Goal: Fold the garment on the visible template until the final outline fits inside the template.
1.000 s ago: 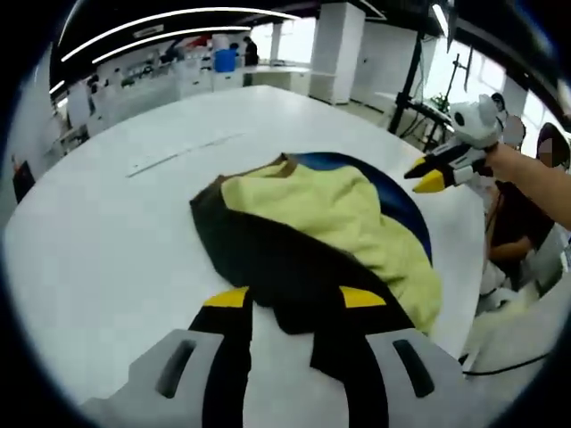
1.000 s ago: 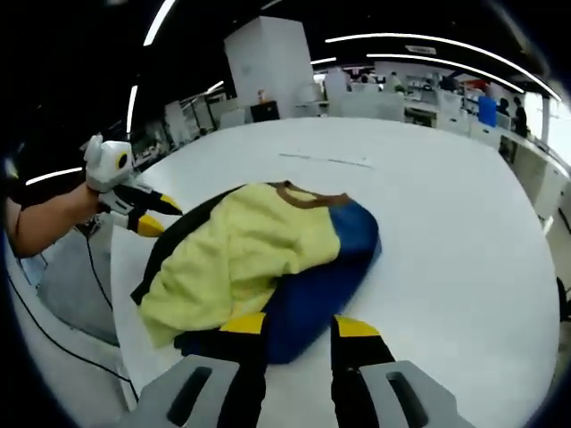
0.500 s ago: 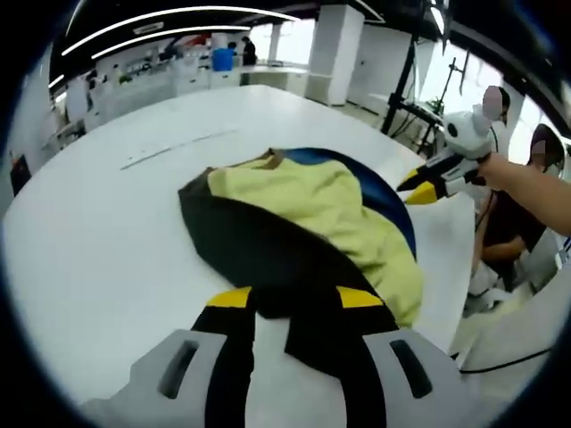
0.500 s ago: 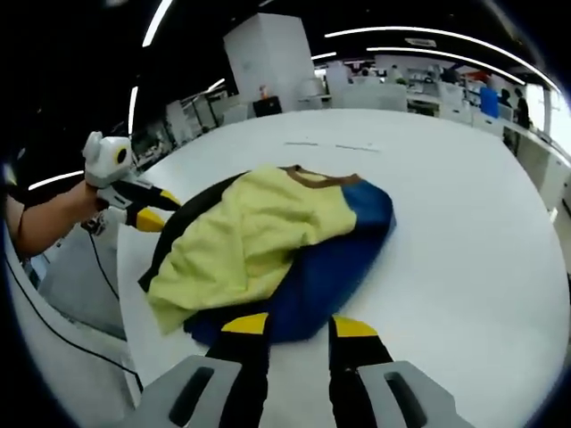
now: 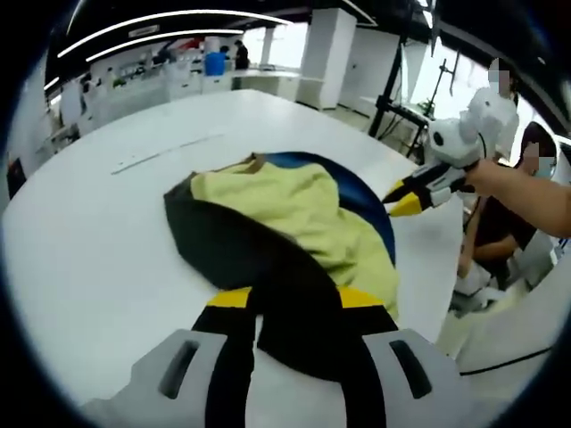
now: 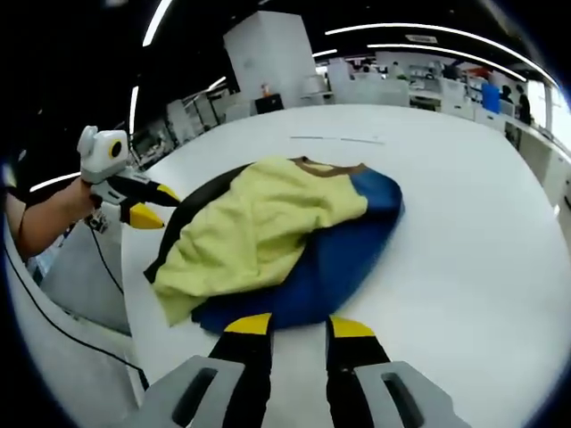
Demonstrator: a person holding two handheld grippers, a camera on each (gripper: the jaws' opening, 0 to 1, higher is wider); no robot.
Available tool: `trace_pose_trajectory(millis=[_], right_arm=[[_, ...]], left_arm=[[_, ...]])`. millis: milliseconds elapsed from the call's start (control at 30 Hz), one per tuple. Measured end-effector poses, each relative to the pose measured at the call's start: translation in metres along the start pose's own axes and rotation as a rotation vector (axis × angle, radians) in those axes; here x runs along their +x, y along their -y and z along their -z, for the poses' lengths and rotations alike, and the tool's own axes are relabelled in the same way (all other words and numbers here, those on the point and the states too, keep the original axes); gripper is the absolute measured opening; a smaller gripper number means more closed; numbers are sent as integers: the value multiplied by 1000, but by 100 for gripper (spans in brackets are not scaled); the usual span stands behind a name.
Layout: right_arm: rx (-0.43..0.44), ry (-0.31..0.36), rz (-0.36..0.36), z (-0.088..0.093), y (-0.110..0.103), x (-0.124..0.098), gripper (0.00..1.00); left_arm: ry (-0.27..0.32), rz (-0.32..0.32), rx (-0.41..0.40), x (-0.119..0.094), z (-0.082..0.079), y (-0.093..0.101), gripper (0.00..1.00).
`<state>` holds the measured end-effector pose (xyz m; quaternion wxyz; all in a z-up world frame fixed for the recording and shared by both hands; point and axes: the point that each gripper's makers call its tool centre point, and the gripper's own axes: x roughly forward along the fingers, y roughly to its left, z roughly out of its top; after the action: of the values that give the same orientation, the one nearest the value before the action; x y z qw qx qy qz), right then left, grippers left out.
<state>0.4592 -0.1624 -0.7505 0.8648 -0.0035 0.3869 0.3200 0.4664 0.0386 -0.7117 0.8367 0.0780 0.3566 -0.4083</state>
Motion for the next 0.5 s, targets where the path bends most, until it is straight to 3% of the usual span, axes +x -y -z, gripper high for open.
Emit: trace_pose_trajectory(millis=[500], right_arm=[[18, -17, -33, 7, -14, 5, 13]], left_arm=[[14, 54, -5, 3, -5, 25, 24]])
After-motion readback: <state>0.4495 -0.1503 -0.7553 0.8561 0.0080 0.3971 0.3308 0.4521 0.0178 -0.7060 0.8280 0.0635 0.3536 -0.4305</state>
